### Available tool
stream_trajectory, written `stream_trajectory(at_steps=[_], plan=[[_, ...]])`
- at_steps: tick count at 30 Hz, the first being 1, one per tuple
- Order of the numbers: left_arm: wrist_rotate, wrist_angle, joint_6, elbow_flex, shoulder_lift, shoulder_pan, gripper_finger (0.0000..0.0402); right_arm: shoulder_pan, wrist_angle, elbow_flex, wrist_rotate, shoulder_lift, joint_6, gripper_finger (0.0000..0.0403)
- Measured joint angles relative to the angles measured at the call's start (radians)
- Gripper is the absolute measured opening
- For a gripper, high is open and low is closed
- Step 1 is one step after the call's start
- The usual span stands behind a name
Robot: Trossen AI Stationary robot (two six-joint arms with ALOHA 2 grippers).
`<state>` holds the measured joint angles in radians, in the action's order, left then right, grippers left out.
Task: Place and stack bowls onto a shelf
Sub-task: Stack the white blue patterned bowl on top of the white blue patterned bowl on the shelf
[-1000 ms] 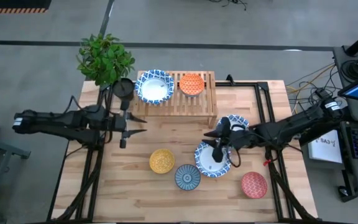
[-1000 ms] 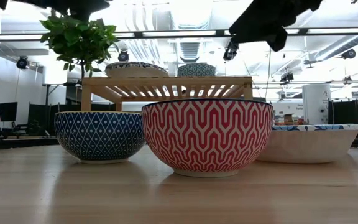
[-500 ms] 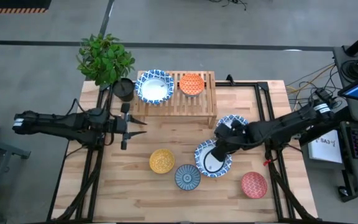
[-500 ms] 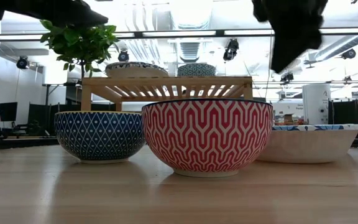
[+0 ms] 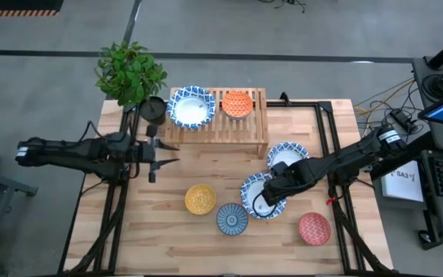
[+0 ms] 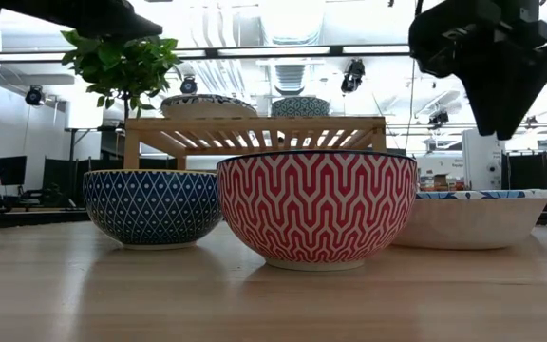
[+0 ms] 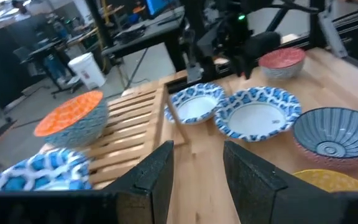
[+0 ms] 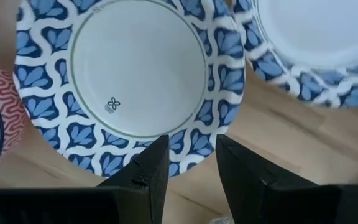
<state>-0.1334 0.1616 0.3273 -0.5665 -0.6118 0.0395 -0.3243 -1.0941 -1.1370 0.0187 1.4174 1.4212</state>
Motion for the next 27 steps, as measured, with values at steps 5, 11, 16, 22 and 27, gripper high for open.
stream_trajectory(at_steps=[5, 11, 16, 22, 27], plan=[[-0.015, 0.102, -0.031, -0.029, 0.018, 0.000, 0.0122, -0.005, 0.001, 0.001, -0.010, -0.001, 0.055, 0.0121], [-0.015, 0.133, -0.048, -0.020, 0.036, 0.000, 0.0122, 0.016, -0.001, 0.002, 0.008, -0.001, 0.090, 0.0121], [-0.015, 0.132, -0.038, -0.012, 0.035, 0.000, 0.0122, 0.070, -0.002, 0.005, 0.008, -0.002, 0.057, 0.0121], [-0.015, 0.122, -0.031, -0.009, 0.030, 0.000, 0.0122, 0.164, -0.043, 0.027, 0.011, -0.002, -0.049, 0.0121], [-0.015, 0.114, -0.028, -0.009, 0.031, 0.000, 0.0122, 0.228, -0.043, 0.058, 0.034, -0.002, -0.164, 0.0121]])
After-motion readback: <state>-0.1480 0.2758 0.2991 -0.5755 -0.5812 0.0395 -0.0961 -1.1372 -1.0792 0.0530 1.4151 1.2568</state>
